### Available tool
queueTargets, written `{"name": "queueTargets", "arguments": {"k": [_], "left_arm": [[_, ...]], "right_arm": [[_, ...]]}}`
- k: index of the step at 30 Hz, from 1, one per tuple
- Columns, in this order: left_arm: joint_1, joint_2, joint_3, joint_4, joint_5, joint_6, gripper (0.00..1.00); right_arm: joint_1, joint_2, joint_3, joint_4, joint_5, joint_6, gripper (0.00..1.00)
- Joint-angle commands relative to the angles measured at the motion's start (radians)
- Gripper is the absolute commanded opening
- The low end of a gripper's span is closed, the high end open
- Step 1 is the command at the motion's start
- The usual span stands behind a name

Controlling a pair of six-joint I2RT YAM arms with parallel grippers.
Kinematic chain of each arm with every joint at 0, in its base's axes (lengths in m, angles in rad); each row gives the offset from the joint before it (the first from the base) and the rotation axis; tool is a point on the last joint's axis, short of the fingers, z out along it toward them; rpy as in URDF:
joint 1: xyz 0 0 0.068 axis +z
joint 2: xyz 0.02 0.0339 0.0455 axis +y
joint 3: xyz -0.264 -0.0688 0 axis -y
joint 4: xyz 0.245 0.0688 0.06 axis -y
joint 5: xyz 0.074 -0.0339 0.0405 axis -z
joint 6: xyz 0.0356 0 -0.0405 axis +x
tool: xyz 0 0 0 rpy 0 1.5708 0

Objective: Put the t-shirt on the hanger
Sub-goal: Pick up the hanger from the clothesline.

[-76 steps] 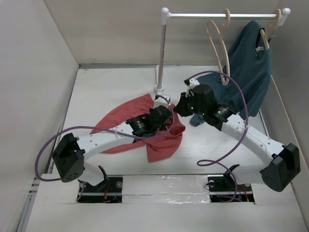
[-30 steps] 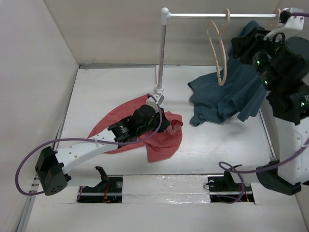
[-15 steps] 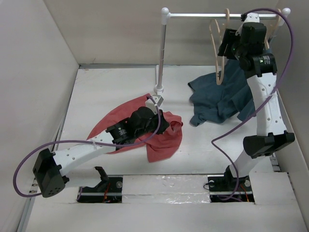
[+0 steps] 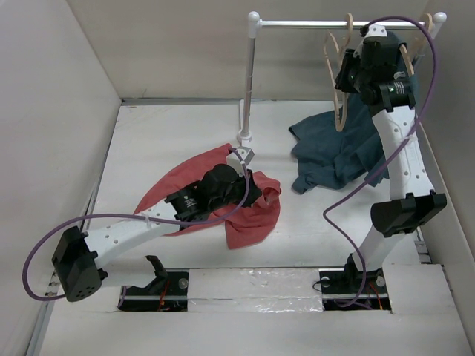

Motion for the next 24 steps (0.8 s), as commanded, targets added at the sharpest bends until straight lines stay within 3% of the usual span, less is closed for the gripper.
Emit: {"name": "queueTargets", "arguments": {"k": [1,2,3,5,14,21,24], "left_arm": [[0.0,0.009,0.023,0.056,0.013,0.027,0.0],[0.0,0.012,0.026,0.058,0.013,0.028,0.0],[0.0,0.015,0.028,0.059,0.012,0.031,0.0],[0.0,0.018,0.028,0.059,0.01,0.034,0.0],[0.028,0.018,0.031,0.062,0.02,0.033,0.0],[0.06,0.015,0.044,0.047,0.018,0.042,0.0],[0.071,0.015,0.057,0.041,0.021,0.051,0.0]], "right_arm": [[0.028,0.003,0.002,0.052,0.035,-0.007,0.33],[0.028,0.003,0.001,0.052,0.039,-0.007,0.27],[0.028,0.003,0.001,0.055,0.044,-0.009,0.1],[0.028,0.001,0.013,0.052,0.039,-0.01,0.0],[0.037,-0.054,0.079,0.078,-0.01,-0.024,0.0],[0.037,-0.153,-0.016,0.101,-0.065,-0.009,0.0],[0.037,-0.23,-0.137,0.133,-0.071,-0.007,0.0]]}}
